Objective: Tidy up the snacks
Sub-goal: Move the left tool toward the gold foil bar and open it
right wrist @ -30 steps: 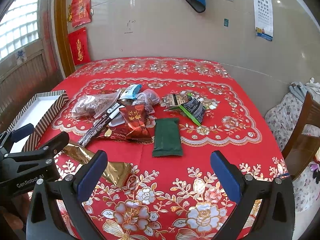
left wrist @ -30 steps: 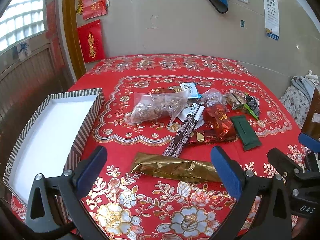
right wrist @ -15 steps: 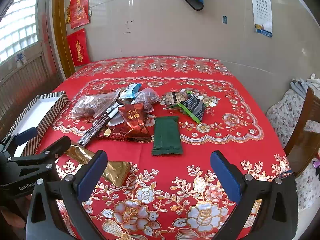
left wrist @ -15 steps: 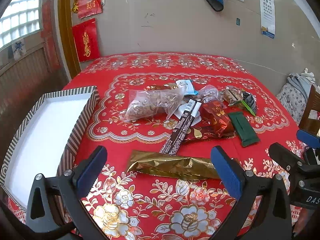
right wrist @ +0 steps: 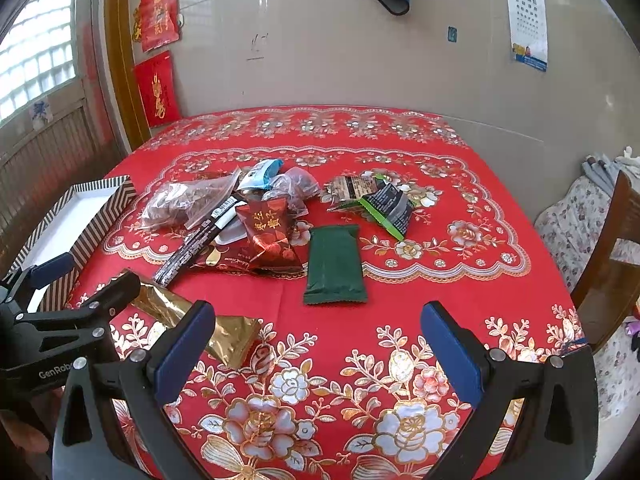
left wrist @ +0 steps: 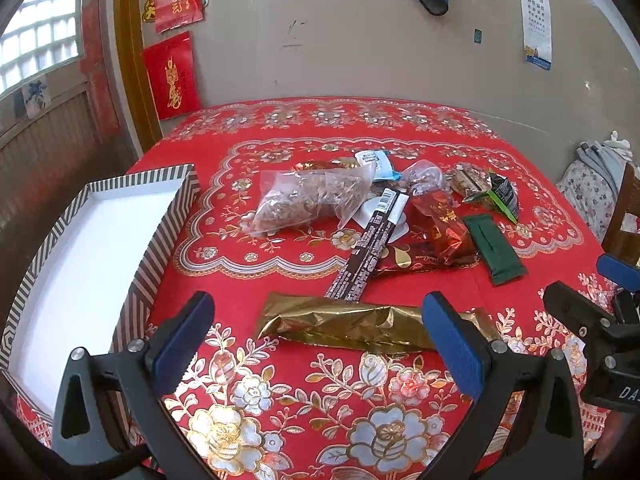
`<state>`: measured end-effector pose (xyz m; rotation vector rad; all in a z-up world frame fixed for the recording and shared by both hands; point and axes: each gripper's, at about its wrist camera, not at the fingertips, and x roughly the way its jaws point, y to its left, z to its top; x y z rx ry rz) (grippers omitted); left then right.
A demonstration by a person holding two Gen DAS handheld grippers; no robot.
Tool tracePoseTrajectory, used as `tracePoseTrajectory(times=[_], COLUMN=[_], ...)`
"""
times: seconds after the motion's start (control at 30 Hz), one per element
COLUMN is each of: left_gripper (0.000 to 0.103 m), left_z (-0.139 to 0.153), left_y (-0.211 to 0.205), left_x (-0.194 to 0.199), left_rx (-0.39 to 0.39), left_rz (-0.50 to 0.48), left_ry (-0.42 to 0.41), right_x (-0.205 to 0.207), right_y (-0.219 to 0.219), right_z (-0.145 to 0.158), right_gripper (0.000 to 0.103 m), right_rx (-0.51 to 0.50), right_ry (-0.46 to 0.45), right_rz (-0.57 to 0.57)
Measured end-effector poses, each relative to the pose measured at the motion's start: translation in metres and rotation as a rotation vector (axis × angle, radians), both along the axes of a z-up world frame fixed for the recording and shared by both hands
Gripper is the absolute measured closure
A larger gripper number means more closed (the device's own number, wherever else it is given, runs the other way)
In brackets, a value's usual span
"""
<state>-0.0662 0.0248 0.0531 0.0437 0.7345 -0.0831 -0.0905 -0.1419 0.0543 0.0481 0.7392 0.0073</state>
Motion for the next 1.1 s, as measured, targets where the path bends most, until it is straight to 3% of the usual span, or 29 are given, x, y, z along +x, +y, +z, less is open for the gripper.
tracePoseTrajectory(times=[0.43,0.57,0.83,1.0,1.1], left_gripper=[0.000,0.000,0.000,0.000,0.000], left_z=[-0.005,0.000,0.005,-0.004,-0.003], left_y=[0.012,0.008,-0.011,-0.011,0.002], left_x=[0.011,0.015,0.011,0.003,-0.001], left_rx=[-0.036,-0.040,-0.019,-0.016,-0.030], left_rz=[0.092,0.044,-0.187,-0.157,-0.107], left_ry=[0.088,0.085,0.095,0.112,0.116], right_x=[-0.001,-0.002,-0.003,0.004,0.018], right_y=[-0.005,-0.008,-0.027,-0.025,-0.015], right_z=[-0.002,-0.003,-0.002,-0.005,-0.006], right_gripper=[0.000,0.000,0.000,0.000,0.000], right_rx=[0.016,0.012,0.059,0.096,0.022], right_ry=[0.003,0.007,0.004,0.024,0.043], right_rz=[0.003,-0.006,-0.043,0.005,0.013])
